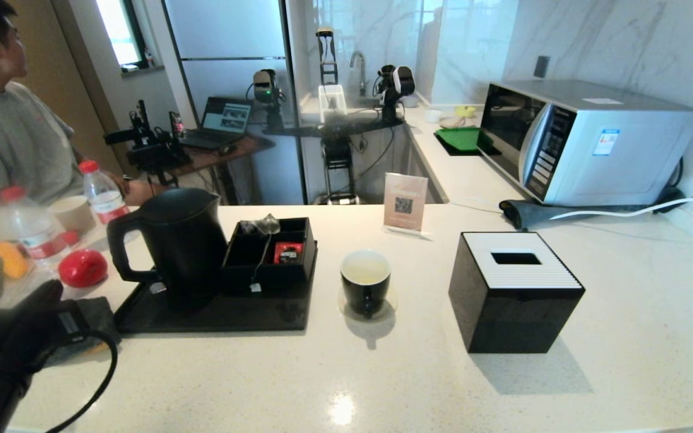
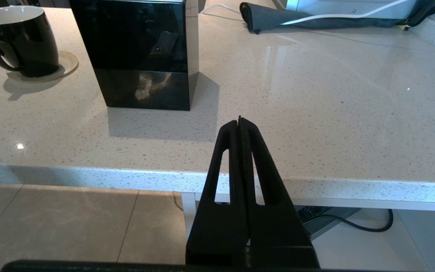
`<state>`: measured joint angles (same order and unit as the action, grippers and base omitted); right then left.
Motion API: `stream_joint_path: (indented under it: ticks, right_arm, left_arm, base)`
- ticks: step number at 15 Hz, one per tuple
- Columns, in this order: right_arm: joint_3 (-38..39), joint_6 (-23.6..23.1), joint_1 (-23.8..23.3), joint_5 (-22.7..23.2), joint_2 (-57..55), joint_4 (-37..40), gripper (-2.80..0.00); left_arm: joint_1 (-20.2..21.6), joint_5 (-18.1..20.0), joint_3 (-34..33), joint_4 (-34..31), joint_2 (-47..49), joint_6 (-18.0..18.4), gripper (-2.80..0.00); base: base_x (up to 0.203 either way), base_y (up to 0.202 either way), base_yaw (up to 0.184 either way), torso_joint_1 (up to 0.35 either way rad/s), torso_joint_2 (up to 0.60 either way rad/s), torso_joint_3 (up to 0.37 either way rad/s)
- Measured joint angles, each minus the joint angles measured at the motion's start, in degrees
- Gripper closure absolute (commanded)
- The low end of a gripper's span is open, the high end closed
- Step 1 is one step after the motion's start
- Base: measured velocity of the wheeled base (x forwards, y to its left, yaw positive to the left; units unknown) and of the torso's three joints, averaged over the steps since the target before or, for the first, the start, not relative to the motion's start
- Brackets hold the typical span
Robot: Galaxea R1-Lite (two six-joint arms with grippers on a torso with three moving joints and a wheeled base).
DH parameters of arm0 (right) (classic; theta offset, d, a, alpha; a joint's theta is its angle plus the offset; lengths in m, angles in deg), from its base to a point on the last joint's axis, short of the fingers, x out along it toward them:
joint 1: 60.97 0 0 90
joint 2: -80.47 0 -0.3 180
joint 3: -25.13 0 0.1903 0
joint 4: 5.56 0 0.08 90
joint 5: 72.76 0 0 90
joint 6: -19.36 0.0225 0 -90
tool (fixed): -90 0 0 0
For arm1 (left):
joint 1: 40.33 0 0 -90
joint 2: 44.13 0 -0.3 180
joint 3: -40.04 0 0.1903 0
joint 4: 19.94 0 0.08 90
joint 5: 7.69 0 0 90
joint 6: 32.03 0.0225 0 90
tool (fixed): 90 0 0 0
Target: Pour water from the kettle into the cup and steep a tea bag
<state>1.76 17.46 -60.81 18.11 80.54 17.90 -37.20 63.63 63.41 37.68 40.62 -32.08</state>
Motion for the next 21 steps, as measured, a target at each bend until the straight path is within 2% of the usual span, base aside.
stream_joint_path:
  ticks: [5,10,11,13,16,18,21]
  right_arm:
    - [0.00,0.00,0.00,0.00,0.00,0.00,0.00]
    - [0.00,0.01,0.00,-0.02,0.00,0.00,0.00]
    - [0.00,0.01,0.00,0.01,0.00,-0.02,0.00]
    - [0.00,0.01,0.00,-0.02,0.00,0.00,0.00]
    - [0.00,0.01,0.00,-0.02,0.00,0.00,0.00]
    - [0.00,0.00,0.00,0.01,0.00,0.00,0.00]
    - [0.00,0.01,0.00,-0.02,0.00,0.00,0.00]
  left_arm:
    - [1.38,9.37,0.00,-17.97,-12.04,0.38,0.00]
    - [8.67,20.87,0.00,-39.55,-27.61,2.74,0.00]
    - [9.48,22.35,0.00,-42.77,-29.95,2.88,0.00]
    - [9.85,22.92,0.00,-45.97,-33.39,3.00,0.00]
    - [6.14,24.55,0.72,-48.16,-35.74,5.21,0.00]
    - [1.28,25.68,2.45,-51.41,-35.83,7.02,0.00]
    - [-6.01,25.70,9.60,-63.38,-35.46,9.55,0.00]
  base:
    - [0.000,0.000,0.000,0.000,0.00,0.000]
    - [0.000,0.000,0.000,0.000,0.00,0.000]
    - [0.000,0.000,0.000,0.000,0.00,0.000]
    - [0.000,0.000,0.000,0.000,0.00,0.000]
    - [0.000,0.000,0.000,0.000,0.00,0.000]
    - [0.000,0.000,0.000,0.000,0.00,0.000]
    - [0.000,0.000,0.000,0.000,0.00,0.000]
